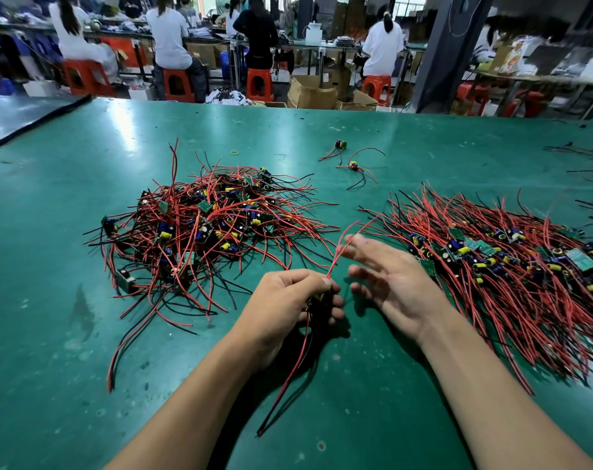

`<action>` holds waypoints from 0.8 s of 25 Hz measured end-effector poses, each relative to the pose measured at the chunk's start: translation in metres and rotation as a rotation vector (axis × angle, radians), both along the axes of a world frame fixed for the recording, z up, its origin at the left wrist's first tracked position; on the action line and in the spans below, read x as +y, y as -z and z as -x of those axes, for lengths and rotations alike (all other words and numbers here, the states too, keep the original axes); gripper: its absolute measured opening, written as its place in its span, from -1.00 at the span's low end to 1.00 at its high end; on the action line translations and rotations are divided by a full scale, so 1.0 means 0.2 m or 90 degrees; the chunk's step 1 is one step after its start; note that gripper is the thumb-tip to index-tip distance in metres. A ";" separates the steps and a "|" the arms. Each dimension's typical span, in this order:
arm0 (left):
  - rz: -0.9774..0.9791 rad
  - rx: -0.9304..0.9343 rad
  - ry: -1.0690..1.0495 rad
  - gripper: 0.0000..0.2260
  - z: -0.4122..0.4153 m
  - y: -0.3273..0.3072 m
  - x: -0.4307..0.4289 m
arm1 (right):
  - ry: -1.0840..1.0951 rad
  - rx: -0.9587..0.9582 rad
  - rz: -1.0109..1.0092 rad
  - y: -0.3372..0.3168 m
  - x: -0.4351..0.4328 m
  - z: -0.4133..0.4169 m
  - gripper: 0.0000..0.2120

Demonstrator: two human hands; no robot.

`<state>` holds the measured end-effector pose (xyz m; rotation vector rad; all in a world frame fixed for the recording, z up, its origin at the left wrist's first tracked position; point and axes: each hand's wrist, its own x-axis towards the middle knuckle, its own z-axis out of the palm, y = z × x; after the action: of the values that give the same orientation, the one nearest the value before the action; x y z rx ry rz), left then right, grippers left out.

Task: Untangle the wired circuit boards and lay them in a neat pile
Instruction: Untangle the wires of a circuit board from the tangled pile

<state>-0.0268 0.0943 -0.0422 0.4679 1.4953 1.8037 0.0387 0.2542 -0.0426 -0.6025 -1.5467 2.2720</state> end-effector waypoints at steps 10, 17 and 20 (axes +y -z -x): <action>-0.010 -0.004 -0.013 -0.81 0.01 0.00 0.00 | -0.120 -0.043 -0.090 0.01 -0.10 0.00 -0.76; 0.007 0.017 0.008 -0.79 0.00 0.00 0.00 | 0.085 -0.044 -0.084 0.03 -0.06 0.04 -0.83; 0.020 0.033 0.022 -0.78 -0.01 0.00 0.01 | 0.144 -0.019 -0.045 0.02 -0.04 0.04 -0.82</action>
<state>-0.0255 0.0958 -0.0429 0.5262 1.5391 1.7508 0.0298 0.2457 -0.0470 -0.7546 -1.4837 2.0412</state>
